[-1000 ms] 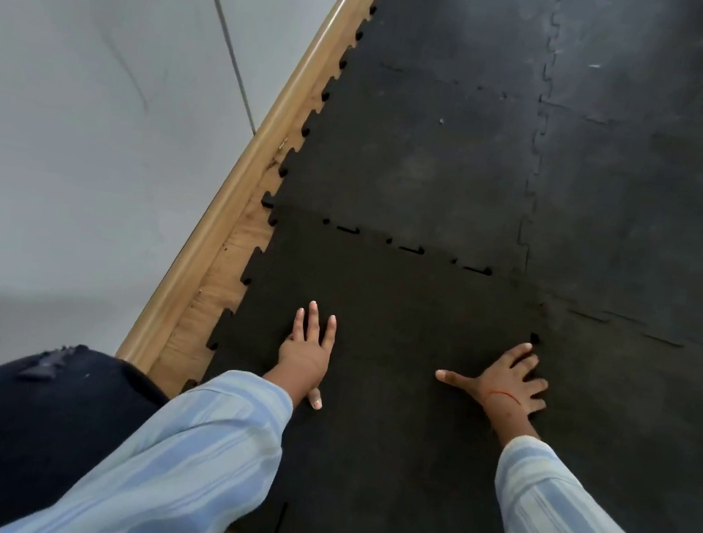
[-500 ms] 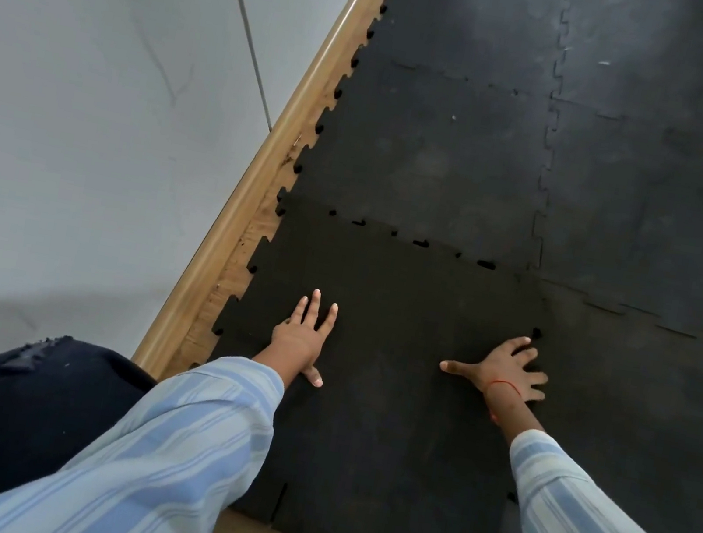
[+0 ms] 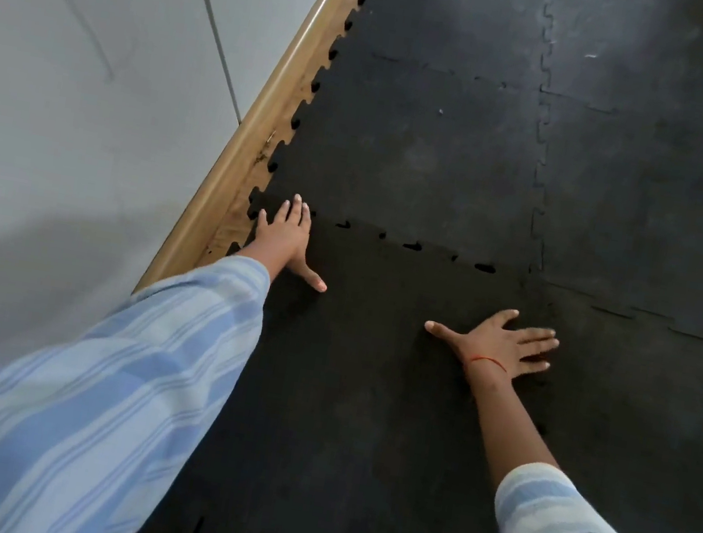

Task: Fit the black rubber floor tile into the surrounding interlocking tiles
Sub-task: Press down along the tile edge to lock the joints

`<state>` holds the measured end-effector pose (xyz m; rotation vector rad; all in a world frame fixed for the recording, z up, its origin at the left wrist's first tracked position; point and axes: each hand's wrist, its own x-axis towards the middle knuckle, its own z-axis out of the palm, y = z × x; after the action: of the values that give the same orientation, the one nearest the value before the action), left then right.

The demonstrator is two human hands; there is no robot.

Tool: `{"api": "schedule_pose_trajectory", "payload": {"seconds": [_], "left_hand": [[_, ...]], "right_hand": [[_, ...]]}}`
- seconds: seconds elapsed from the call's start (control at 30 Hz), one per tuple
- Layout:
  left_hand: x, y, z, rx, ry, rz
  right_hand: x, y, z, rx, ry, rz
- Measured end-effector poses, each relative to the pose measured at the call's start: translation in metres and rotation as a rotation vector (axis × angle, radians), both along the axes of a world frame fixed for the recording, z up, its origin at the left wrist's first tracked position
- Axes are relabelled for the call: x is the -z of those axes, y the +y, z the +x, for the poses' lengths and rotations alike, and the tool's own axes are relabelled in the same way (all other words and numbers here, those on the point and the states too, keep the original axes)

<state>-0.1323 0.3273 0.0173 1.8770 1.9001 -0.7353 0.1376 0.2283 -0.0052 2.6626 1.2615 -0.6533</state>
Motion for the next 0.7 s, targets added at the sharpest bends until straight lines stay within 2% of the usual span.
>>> {"api": "schedule_pose_trajectory", "payload": {"seconds": [0.1, 0.2, 0.27, 0.33, 0.47, 0.7], "left_hand": [[0.007, 0.01, -0.004, 0.011, 0.011, -0.005], [0.012, 0.013, -0.004, 0.046, 0.022, 0.035], [0.015, 0.013, -0.007, 0.063, 0.035, 0.065], [0.015, 0.013, -0.012, 0.075, 0.028, 0.082], [0.018, 0.012, -0.019, 0.066, -0.011, 0.077], [0.024, 0.011, -0.029, 0.03, -0.074, 0.072]], "right_hand": [[0.003, 0.016, 0.0, -0.238, -0.073, 0.126], [-0.007, 0.053, 0.022, -0.433, 0.071, -0.004], [-0.009, 0.071, 0.029, -0.584, 0.047, -0.07], [-0.005, 0.075, 0.02, -0.714, -0.011, -0.032], [0.004, 0.069, 0.007, -0.637, 0.046, 0.041], [0.007, 0.071, 0.007, -0.673, 0.047, 0.043]]}}
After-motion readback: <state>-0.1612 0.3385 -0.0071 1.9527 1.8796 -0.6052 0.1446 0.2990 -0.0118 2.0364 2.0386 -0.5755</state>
